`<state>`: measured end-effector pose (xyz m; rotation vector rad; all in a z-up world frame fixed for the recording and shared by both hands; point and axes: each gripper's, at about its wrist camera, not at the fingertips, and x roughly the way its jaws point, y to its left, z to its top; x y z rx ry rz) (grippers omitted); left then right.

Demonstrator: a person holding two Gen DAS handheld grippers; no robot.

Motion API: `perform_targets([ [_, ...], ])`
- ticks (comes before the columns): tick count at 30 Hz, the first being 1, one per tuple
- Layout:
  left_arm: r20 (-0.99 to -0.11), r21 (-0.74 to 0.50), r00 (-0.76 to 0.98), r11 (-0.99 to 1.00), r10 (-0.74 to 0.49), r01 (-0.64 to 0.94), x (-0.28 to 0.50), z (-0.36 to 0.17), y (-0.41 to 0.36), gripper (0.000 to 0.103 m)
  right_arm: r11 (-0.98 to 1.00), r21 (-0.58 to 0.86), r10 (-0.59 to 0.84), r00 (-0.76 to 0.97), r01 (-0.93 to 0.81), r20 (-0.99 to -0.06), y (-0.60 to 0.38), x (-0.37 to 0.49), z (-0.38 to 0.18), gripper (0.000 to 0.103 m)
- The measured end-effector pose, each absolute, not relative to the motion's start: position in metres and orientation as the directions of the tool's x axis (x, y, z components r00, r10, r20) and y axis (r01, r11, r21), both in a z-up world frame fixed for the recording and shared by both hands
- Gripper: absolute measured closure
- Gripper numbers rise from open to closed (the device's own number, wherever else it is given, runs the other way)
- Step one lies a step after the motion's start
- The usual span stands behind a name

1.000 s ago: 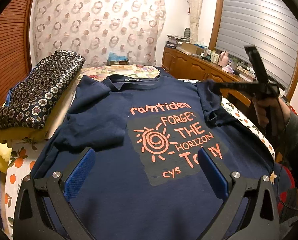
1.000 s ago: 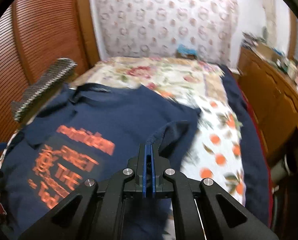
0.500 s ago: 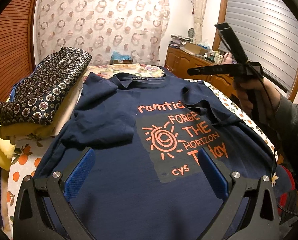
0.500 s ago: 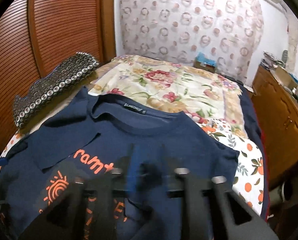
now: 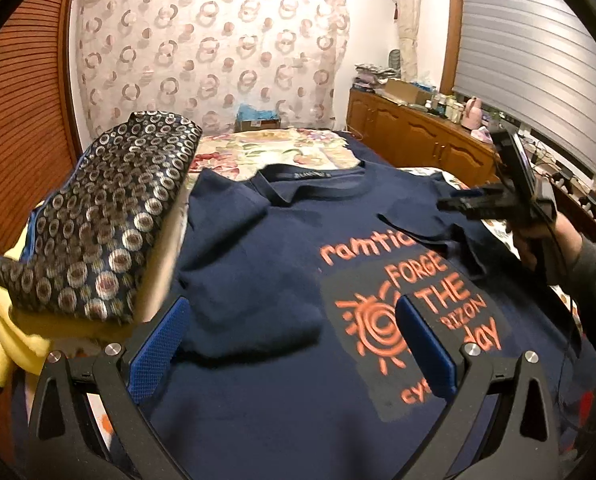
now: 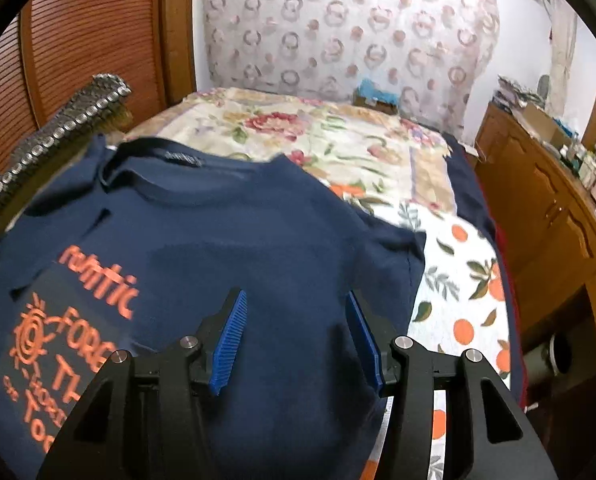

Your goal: Fold small clothes

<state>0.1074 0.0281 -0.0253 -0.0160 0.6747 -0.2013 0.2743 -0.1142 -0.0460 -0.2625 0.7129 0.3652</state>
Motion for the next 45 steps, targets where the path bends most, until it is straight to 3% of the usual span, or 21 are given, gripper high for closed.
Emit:
perform_targets([
  [11, -0.66, -0.017, 0.741, 0.988, -0.126, 0.153, 0.177, -0.012, 0.036, 0.0, 0.9, -0.102, 0.24, 0.677, -0.424, -0.696, -0.111, 0.29, -0.054, 0.049],
  [19, -0.707, 0.034, 0.699, 0.982, -0.109, 0.188, 0.226, -0.012, 0.031, 0.015, 0.901, -0.077, 0.259, 0.67, -0.428, -0.696, -0.119, 0.292, -0.06, 0.047],
  [23, -0.744, 0.048, 0.66, 0.978, -0.102, 0.205, 0.253, -0.017, 0.03, 0.037, 0.901, -0.074, 0.262, 0.67, -0.428, -0.695, -0.121, 0.29, -0.061, 0.047],
  [26, -0.76, 0.058, 0.644, 0.977, -0.089, 0.204, 0.27, -0.018, 0.03, 0.044, 0.901, -0.076, 0.26, 0.672, -0.427, -0.693, -0.121, 0.289, -0.061, 0.047],
  [37, -0.834, 0.079, 0.55, 0.979, -0.04, 0.19, 0.312, -0.043, 0.03, 0.057, 0.9, -0.071, 0.265, 0.67, -0.429, -0.693, -0.123, 0.289, -0.061, 0.047],
  [45, -0.865, 0.107, 0.501, 0.974, -0.007, 0.2, 0.322, -0.061, 0.024, 0.058, 0.9, -0.072, 0.265, 0.67, -0.43, -0.693, -0.123, 0.289, -0.061, 0.047],
])
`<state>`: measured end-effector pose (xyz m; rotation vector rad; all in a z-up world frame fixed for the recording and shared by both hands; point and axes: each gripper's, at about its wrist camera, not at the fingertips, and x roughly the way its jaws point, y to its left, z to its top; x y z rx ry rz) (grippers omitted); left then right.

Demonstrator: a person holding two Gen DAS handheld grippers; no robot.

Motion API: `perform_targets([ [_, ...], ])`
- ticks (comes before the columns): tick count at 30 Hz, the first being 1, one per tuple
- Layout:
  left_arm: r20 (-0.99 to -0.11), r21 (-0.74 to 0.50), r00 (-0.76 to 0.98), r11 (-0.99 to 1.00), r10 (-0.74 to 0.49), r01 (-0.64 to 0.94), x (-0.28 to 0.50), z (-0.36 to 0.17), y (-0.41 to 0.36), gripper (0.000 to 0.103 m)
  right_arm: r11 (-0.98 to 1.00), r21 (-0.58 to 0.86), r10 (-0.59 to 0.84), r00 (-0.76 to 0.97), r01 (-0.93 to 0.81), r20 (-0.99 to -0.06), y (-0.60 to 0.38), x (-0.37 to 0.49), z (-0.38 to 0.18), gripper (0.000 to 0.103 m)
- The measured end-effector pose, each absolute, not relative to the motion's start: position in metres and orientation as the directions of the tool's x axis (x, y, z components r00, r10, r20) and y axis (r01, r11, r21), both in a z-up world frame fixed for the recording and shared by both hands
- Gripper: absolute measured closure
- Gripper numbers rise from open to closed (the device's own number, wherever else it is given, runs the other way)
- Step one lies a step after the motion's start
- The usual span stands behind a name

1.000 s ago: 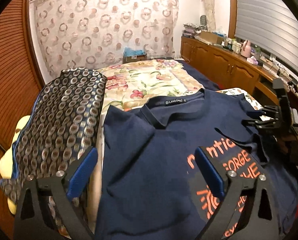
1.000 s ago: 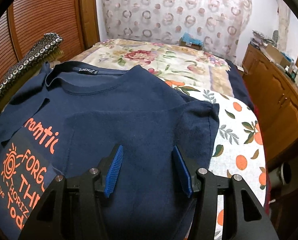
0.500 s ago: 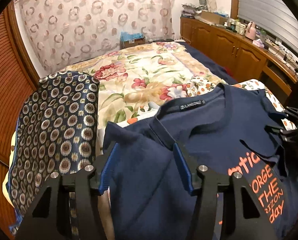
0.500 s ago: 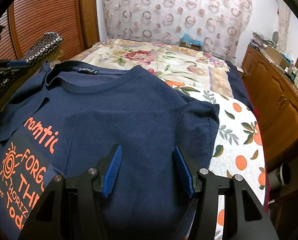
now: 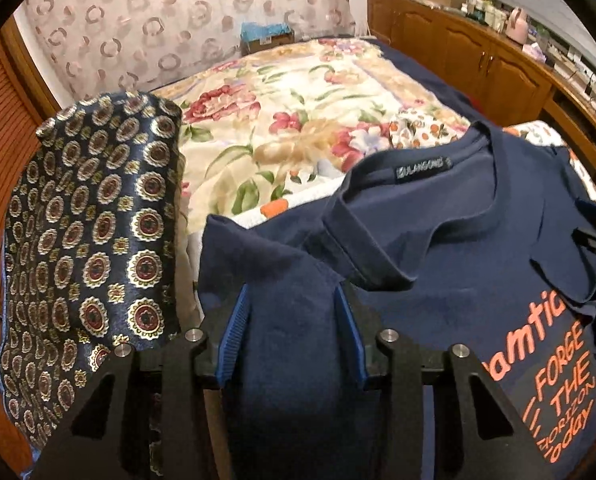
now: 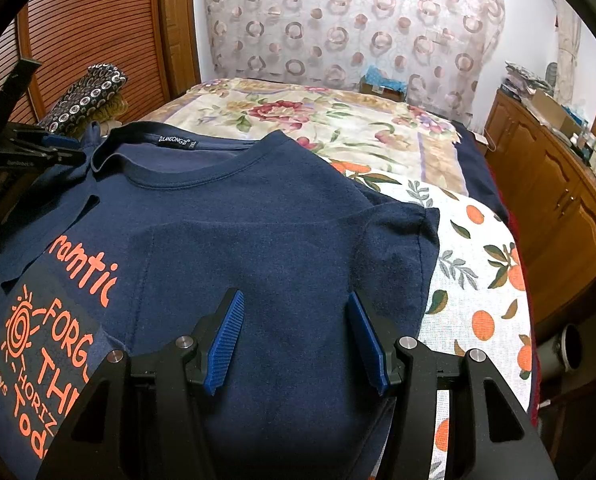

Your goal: Fold small clothes

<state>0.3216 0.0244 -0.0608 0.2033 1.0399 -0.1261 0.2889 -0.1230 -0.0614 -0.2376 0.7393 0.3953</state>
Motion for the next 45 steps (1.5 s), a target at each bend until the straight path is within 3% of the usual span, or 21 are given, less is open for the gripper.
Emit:
perform_targets([
  [4, -0.872, 0.103, 0.489, 0.969, -0.021, 0.226, 0.322, -0.065, 0.021, 0.058, 0.9, -0.072, 0.265, 0.671, -0.43, -0.693, -0.123, 0.289, -0.062, 0.047],
  [6, -0.874, 0.083, 0.483, 0.966, -0.047, 0.243, 0.321, -0.063, 0.021, 0.088, 0.9, -0.072, 0.265, 0.67, -0.43, -0.693, -0.123, 0.289, -0.062, 0.047],
  [8, -0.871, 0.072, 0.488, 0.965, -0.063, 0.253, 0.317, -0.06, 0.022, 0.095, 0.9, -0.072, 0.265, 0.671, -0.43, -0.693, -0.124, 0.289, -0.062, 0.047],
  [15, -0.771, 0.091, 0.636, 0.986, -0.021, 0.142, 0.303, -0.009, 0.053, 0.096, 0.9, -0.072, 0.265, 0.671, -0.43, -0.693, -0.124, 0.289, -0.062, 0.047],
  [24, -0.732, 0.038, 0.681, 0.998, -0.008, 0.053, 0.296, 0.01, 0.097, 0.098, 0.9, -0.073, 0.265, 0.671, -0.431, -0.692, -0.124, 0.289, -0.063, 0.047],
  [45, -0.679, -0.037, 0.718, 0.985, -0.149, 0.169, 0.271, 0.019, 0.06, 0.099, 0.922, -0.056, 0.255, 0.71, -0.382, -0.657, -0.15, 0.289, -0.05, 0.047],
])
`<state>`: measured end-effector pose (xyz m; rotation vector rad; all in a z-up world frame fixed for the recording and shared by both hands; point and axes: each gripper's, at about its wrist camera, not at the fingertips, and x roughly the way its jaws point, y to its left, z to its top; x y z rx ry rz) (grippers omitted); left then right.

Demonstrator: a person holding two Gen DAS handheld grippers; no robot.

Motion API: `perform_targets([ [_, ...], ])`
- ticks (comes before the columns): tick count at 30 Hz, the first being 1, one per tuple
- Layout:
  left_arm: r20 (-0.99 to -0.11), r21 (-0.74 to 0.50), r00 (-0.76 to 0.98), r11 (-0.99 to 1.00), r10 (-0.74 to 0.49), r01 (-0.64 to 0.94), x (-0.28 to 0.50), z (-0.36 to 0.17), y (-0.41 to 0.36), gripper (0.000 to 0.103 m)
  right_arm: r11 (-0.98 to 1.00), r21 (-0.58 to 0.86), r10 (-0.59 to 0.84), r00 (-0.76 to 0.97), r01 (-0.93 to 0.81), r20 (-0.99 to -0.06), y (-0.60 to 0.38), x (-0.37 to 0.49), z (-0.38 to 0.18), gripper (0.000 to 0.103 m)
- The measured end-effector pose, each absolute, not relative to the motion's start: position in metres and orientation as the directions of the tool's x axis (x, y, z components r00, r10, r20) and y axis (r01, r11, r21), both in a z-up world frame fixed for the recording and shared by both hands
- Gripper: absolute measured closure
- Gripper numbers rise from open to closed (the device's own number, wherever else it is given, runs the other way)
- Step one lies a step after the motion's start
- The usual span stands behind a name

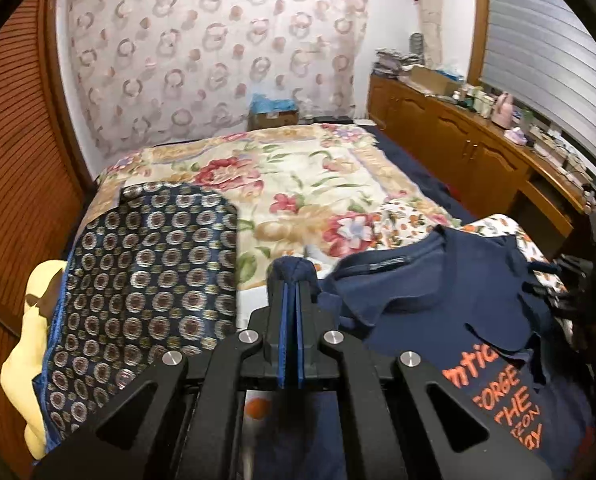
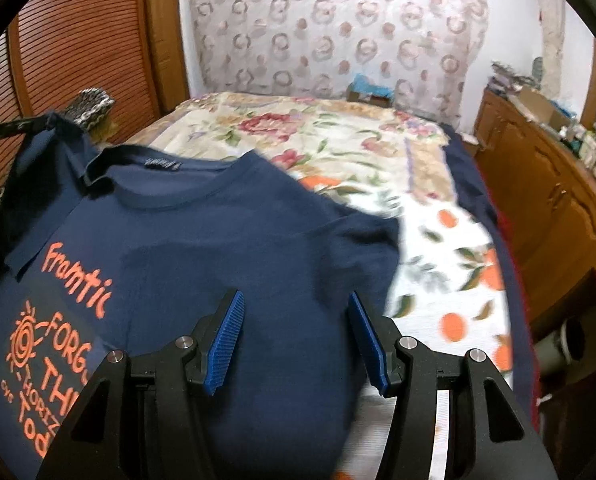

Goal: Fold small clothes
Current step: 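Lift the hem with both grippers and fold it toward the collar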

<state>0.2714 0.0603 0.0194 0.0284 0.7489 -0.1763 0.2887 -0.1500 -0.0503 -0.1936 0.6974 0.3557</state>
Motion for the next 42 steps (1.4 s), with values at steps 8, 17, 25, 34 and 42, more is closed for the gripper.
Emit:
perform_targets([
  [8, -0.654, -0.066, 0.729, 0.976, -0.2, 0.209, 0.246, 0.027, 0.052, 0.099, 0.949, -0.015, 0.218, 0.694, -0.313, -0.686, -0.18, 0.314, -0.05, 0.047],
  [17, -0.64, -0.098, 0.732, 0.969, -0.235, 0.226, 0.211, 0.025, 0.05, 0.099, 0.941, 0.021, 0.249, 0.649, -0.338, -0.719, -0.174, 0.353, -0.05, 0.073],
  [25, -0.599, -0.12, 0.76, 0.967, -0.251, 0.224, 0.165, 0.034, 0.057, 0.099, 0.916, 0.072, 0.351, 0.698, -0.396, -0.625, -0.18, 0.311, -0.028, 0.097],
  [34, -0.563, -0.134, 0.79, 0.97, -0.241, 0.201, 0.1, 0.026, 0.07, 0.099, 0.894, 0.017, 0.4, 0.782, -0.447, -0.478, -0.193, 0.196, 0.011, 0.097],
  [42, -0.531, -0.158, 0.82, 0.975, -0.215, 0.154, 0.033, 0.021, 0.091, 0.099, 0.889, 0.021, 0.424, 0.806, -0.457, -0.413, -0.22, 0.102, 0.0, 0.097],
])
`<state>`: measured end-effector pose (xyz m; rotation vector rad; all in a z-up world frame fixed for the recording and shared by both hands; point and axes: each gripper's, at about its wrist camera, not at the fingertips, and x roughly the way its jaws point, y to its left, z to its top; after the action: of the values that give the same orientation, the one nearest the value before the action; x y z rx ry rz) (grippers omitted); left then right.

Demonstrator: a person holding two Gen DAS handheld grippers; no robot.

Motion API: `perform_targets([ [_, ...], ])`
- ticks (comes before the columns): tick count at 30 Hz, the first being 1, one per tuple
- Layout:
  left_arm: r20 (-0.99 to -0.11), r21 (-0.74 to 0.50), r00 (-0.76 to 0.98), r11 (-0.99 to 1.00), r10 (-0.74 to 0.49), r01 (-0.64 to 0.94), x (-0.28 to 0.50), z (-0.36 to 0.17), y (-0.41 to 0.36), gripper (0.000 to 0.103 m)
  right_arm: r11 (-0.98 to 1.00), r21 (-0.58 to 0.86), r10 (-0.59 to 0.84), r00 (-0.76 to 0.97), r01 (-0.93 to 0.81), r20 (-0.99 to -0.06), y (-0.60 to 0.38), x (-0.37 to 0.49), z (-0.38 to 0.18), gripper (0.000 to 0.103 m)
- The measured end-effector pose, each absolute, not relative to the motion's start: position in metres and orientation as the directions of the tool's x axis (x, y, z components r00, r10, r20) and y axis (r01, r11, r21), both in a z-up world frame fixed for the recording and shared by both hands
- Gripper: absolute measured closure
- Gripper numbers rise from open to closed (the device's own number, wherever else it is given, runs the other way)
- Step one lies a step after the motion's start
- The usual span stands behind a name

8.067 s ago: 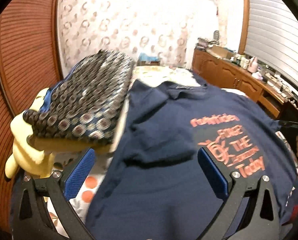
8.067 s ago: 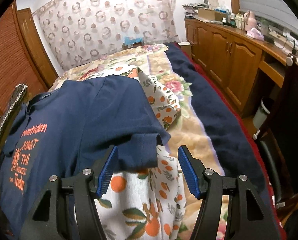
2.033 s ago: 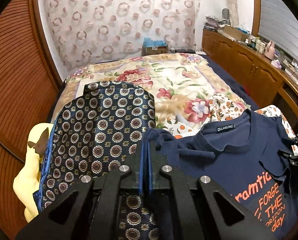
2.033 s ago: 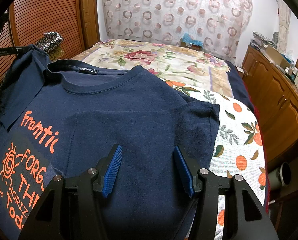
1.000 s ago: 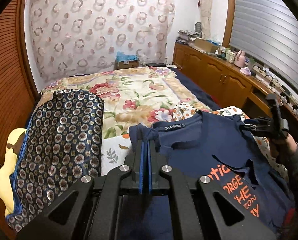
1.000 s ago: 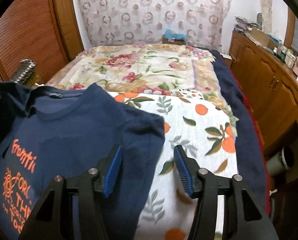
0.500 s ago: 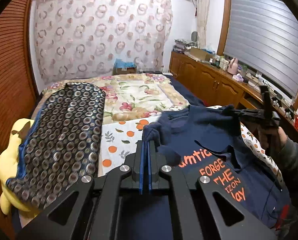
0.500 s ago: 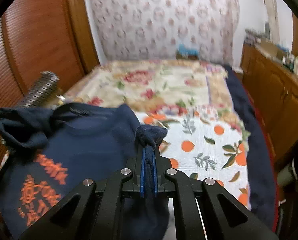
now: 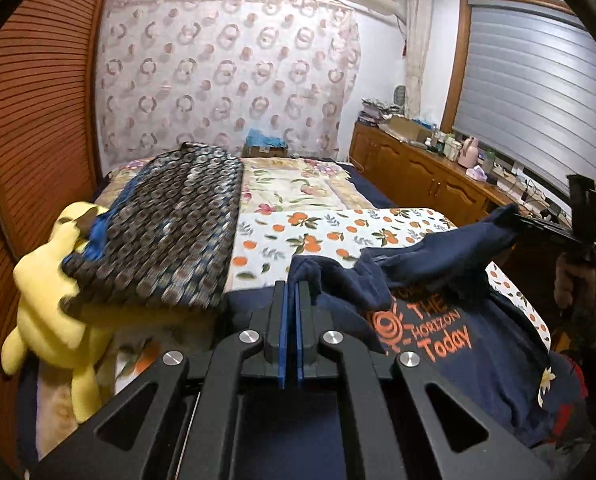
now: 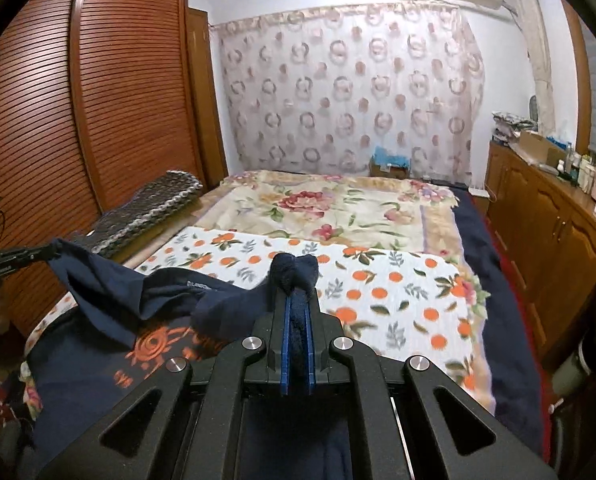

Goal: Fold small clothes
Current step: 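Lift the hem with both grippers and fold it toward the collar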

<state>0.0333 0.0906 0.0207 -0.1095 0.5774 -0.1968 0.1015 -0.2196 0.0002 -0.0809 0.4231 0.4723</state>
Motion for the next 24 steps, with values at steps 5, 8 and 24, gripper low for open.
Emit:
perform_targets([
  [5, -0.507, -0.161, 0.843, 0.981, -0.18, 0.112, -0.013, 0.026, 0.109, 0.099, 0.893, 0.005, 0.408, 0.805, -0.45, -0.43, -0.239, 0.053, -0.003, 0.097],
  [8, -0.501, -0.151, 0.852, 0.985, -0.152, 0.087, -0.03, 0.028, 0.117, 0.099, 0.89, -0.002, 0.408, 0.799, -0.456, -0.443, -0.249, 0.03, 0.004, 0.097],
  [24, -0.643, -0.132, 0.761, 0.991, -0.088, 0.003, -0.052, -0.036, 0.136, 0.099, 0.896, 0.106, 0.396, 0.667, -0.432, -0.631, -0.268, -0.018, -0.042, 0.097],
])
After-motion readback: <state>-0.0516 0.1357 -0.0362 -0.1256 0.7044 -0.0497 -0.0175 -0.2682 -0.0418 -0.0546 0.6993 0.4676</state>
